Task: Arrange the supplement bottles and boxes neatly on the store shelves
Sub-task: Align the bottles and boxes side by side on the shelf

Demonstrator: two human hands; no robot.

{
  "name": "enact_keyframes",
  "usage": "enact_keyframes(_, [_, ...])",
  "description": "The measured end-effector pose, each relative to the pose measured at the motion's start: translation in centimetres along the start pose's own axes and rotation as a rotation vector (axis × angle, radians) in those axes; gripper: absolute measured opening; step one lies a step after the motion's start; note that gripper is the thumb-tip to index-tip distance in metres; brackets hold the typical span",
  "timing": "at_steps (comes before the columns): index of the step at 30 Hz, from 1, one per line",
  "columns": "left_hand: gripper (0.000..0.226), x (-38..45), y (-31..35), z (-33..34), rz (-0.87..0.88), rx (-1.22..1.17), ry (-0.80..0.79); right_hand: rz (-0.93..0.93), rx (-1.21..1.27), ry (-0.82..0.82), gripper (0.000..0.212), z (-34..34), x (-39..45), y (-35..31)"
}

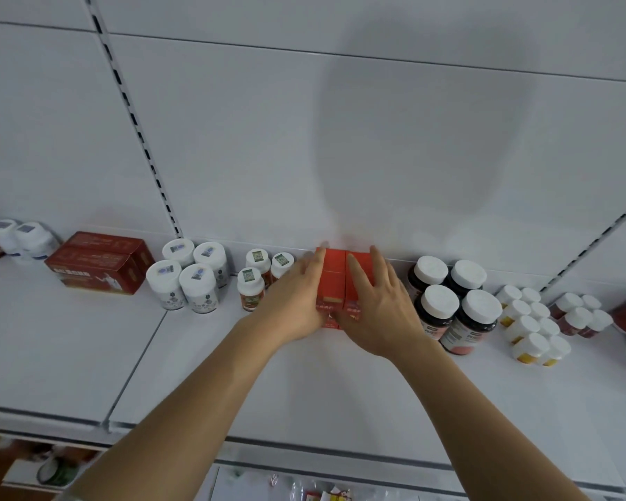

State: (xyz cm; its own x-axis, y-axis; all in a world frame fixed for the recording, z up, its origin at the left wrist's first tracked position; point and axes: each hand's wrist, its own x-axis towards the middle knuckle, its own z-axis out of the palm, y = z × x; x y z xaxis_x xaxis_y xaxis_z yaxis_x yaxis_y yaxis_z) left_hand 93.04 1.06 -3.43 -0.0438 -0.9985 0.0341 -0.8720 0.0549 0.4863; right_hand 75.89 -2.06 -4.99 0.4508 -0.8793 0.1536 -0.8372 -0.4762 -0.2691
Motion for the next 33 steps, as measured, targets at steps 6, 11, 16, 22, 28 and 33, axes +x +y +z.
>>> enact_keyframes(6, [0.056, -2.6, -1.0, -4.6, -0.054, -0.181, 0.247, -0.041, 0.065, 0.059, 0.079, -0.8, 0.4, -2.9])
enact_keyframes(11, [0.045, -3.1, -4.5, -6.0, -0.172, -0.476, 0.415, -0.101, 0.231, 0.147, 0.071, -0.2, 0.8, -6.9])
enact_keyframes(16, [0.053, -3.0, -7.8, -5.8, -0.296, -0.904, 0.236, 0.040, 0.559, 0.063, 0.071, 1.0, 1.8, -11.6])
enact_keyframes(22, [0.064, -2.3, -10.6, -4.7, -0.267, -0.995, 0.067, 0.327, 0.808, 0.041, 0.082, 3.3, 2.7, -14.0])
enact_keyframes(28, [0.091, -0.6, -12.9, -1.1, -0.270, -1.056, 0.003, 0.393, 1.014, 0.138, 0.068, 5.4, 3.3, -14.4])
enact_keyframes(33, [0.076, -0.5, -12.2, -1.6, -0.329, -1.145, 0.032, 0.512, 1.184, 0.169, 0.092, 7.0, 4.2, -14.1])
